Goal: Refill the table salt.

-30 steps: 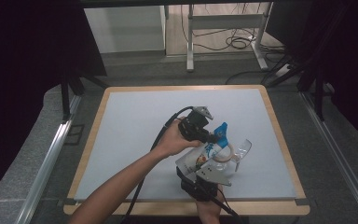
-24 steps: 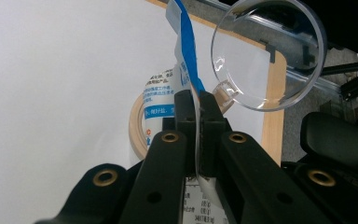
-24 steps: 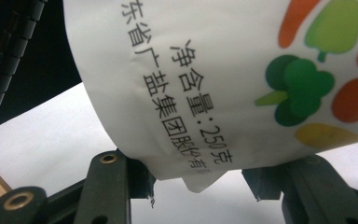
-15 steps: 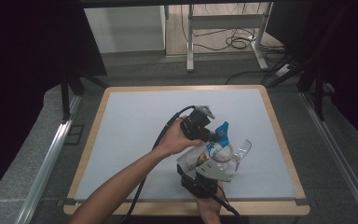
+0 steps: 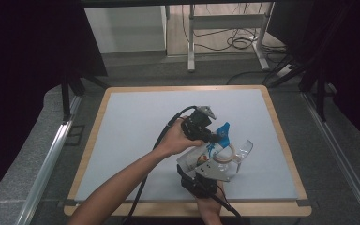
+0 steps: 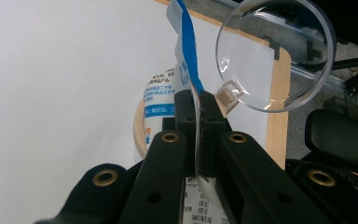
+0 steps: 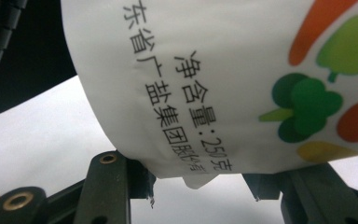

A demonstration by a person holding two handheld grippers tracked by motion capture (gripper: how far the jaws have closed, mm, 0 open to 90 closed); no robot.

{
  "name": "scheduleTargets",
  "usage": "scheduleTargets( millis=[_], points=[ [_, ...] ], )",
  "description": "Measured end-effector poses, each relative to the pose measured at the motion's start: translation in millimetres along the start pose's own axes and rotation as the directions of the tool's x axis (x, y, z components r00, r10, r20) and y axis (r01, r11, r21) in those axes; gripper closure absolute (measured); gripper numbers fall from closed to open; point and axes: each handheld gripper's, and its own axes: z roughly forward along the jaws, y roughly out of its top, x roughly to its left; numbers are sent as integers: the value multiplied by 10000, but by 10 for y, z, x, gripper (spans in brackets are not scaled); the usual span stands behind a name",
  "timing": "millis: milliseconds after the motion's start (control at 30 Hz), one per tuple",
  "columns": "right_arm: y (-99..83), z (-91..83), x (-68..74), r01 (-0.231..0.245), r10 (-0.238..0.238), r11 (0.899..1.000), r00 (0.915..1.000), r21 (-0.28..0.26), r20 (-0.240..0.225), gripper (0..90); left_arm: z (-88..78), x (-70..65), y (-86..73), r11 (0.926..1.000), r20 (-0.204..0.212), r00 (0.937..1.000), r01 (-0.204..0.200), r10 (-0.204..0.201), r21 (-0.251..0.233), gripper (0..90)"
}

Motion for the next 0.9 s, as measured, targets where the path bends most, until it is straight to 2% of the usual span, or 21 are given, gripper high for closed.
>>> scheduleTargets(
  millis=[267,900],
  points=[
    [35,-23,3,-111,112,9997,9999,-201,49,522,19,-16,46,9999,80,9999,-138,137,101,900],
    [74,-13,48,105,-99,9996,9997,-270,231,527,41,-26,65,9991,289,9992,-269,260,334,900]
  ],
)
